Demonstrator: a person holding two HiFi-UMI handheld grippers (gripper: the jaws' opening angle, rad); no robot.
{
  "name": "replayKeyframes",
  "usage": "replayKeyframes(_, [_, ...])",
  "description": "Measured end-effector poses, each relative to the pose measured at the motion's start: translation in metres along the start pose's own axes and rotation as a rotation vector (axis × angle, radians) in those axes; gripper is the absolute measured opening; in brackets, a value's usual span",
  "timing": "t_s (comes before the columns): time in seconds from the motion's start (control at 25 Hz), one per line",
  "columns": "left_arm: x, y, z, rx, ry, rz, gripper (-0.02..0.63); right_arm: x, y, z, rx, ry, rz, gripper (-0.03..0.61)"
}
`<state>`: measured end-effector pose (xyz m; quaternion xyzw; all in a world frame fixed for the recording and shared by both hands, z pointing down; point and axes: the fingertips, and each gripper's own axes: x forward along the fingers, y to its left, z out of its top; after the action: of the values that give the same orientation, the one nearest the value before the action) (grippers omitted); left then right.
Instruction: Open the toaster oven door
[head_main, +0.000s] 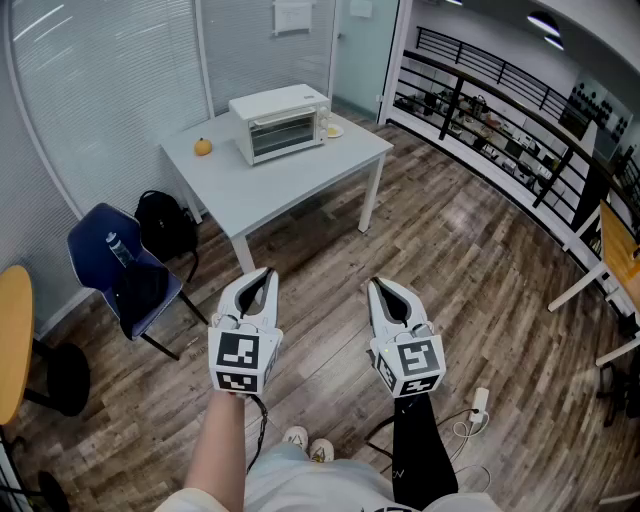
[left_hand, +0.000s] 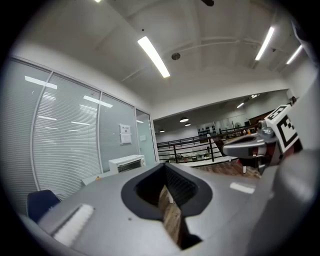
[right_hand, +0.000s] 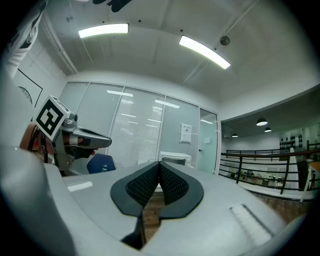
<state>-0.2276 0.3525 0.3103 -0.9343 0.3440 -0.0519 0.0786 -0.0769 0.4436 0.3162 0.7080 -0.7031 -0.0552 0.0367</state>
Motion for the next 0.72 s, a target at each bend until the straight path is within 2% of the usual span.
replayKeyframes(0.32, [0.002, 0.010, 0.001, 0.018, -0.006, -0.023, 0.058, 0.018, 0.015, 0.002, 0.000, 0.014, 0.019, 0.003])
replayKeyframes(0.52, [0.004, 0.035, 0.004, 0.026, -0.021, -0.032, 0.058, 0.040, 0.033, 0.015, -0.001, -0.007, 0.010, 0.003])
replayKeyframes(0.72, [0.004, 0.049, -0.003, 0.036, -0.022, -0.054, 0.058, 0.046, 0.043, 0.009, 0.017, -0.012, -0.013, 0.003])
